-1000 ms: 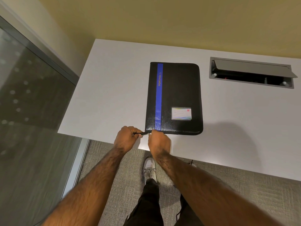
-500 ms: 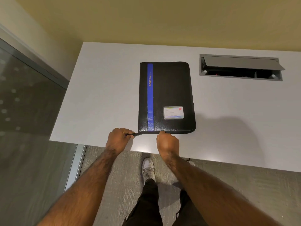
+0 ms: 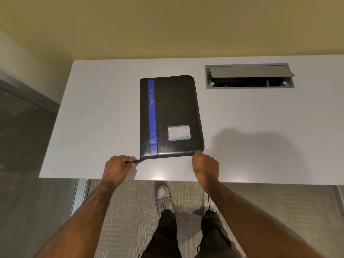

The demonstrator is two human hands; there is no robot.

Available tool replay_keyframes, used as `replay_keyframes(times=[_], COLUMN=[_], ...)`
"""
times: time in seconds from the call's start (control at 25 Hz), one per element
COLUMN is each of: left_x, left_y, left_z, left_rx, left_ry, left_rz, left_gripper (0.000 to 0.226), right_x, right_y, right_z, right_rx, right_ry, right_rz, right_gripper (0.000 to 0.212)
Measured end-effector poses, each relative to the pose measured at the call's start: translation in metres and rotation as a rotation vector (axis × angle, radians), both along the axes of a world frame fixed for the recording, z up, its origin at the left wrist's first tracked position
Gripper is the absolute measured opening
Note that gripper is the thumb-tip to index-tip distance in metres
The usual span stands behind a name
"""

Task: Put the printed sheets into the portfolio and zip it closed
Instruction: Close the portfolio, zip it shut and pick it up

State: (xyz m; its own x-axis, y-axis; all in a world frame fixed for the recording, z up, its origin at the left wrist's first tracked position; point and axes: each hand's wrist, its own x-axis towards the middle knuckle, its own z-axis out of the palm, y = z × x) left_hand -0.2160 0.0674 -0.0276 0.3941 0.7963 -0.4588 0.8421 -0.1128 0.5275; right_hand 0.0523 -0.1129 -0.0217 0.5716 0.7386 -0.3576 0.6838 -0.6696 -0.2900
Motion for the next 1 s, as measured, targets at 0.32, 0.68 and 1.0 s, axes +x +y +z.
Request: replay_keyframes(times=[0.32, 0.68, 1.0], left_x=[0.008, 0.195, 0.192], left_y=[-0.007, -0.104, -0.118], left_z=[0.019, -0.005, -0.020], left_rx=[0.443, 0.499, 0.476], left_ry=[0.313, 0.290, 0.404], left_rz=[-0.235, -0.714, -0.699], left_gripper=[0.022, 0.096, 0.065], right_x=[0.042, 0.065, 0.071], right_y=[-0.017, -0.010, -0.010], right_z=[-0.008, -0.010, -0.011], right_rx=[0.036, 0.166, 0.217], right_ry=[-0.105, 0.011, 0.012], right_rz=[0.249, 0.279, 0.334], right_gripper=[0.011, 0.015, 0.012])
